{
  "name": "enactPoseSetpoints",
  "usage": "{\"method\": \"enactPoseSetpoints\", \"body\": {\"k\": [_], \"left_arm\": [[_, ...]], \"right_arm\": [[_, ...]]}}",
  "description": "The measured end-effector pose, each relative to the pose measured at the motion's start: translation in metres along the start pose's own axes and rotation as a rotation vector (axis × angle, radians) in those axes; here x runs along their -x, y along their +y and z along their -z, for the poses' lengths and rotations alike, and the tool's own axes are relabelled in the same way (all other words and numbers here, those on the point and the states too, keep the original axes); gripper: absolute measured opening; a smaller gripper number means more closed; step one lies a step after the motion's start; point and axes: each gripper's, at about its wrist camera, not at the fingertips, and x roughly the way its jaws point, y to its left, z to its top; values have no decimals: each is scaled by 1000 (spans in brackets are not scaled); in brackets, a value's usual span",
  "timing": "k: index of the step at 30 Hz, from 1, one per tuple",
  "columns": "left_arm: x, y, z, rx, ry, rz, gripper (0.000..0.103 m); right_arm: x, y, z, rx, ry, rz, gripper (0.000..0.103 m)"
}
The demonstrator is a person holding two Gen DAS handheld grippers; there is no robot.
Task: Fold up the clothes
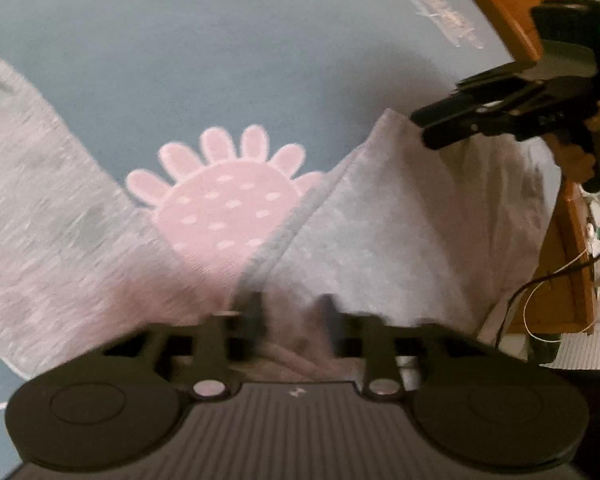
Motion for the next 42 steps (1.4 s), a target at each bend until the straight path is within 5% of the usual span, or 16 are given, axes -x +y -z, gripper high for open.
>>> {"method": "enactPoseSetpoints", "body": {"k": [7,11,13,17,22,25,28,42], "left_arm": [[25,-17,-2,-95,-57,-103,0],[25,-3,-3,-37,-71,-195,0],[24,8,-3,37,-73,-173,0],[33,-1,-3,-4,-121,-33,14],[19,-6,-3,-21,-91,-79,19],[19,-6,1,6,-109,-63,20],[21,-5,5,24,-125,-66,23],[17,11,28,77,-143,-37,30]], "right_arm": [[4,8,-3,2,-30,1,42],[8,20,-6,14,-60,-21,42],[6,32,-8,52,-57,-35,42],[-8,62,-9,227,-20,-25,42],[-43,101,-14,566,62,14,40],[-63,114,-21,720,136,-43,26],[-79,123,-21,857,216,-62,22],[-101,149,-5,1200,348,-23,21]]}}
